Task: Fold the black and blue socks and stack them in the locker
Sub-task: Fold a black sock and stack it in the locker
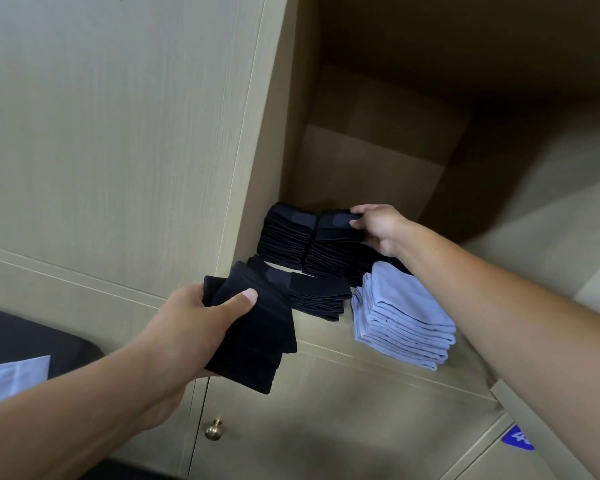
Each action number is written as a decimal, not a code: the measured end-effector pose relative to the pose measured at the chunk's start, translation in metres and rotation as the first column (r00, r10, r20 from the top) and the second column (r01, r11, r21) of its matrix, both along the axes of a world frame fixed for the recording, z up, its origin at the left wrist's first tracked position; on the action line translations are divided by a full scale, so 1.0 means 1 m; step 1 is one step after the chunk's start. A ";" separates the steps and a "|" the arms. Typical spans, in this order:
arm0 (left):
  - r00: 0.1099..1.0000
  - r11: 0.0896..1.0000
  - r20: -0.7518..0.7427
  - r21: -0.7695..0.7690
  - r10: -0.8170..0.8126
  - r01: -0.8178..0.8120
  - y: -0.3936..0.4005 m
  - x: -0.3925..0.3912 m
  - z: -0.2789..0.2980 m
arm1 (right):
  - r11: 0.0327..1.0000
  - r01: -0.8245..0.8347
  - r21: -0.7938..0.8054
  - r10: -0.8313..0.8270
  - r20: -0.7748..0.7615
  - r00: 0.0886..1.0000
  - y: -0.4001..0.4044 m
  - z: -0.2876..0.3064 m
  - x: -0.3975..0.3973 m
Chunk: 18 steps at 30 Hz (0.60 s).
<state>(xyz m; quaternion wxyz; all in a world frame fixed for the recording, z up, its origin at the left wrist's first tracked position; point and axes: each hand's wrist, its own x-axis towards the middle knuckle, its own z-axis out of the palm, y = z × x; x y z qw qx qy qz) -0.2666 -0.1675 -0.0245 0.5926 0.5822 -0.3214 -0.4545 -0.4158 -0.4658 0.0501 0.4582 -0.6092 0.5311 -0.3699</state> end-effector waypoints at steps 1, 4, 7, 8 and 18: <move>1.000 1.000 0.001 0.002 0.006 -0.006 0.000 0.000 0.000 | 1.000 -0.005 0.009 0.005 -0.003 1.000 -0.001 -0.001 0.001; 1.000 1.000 -0.005 0.011 0.027 -0.027 -0.001 0.002 0.000 | 1.000 -0.007 0.005 0.007 -0.018 1.000 -0.007 -0.006 0.005; 1.000 0.999 -0.009 0.015 0.029 -0.029 -0.002 0.003 0.001 | 1.000 0.011 -0.029 -0.013 -0.051 0.999 -0.012 -0.008 0.005; 0.999 0.999 -0.012 0.015 0.030 -0.030 -0.001 0.003 0.001 | 0.999 0.011 -0.040 -0.014 -0.066 0.998 -0.013 -0.008 0.005; 1.000 1.000 -0.011 0.016 0.012 -0.011 0.000 0.001 0.003 | 0.969 -0.152 -0.194 0.020 -0.552 0.834 -0.013 -0.005 0.002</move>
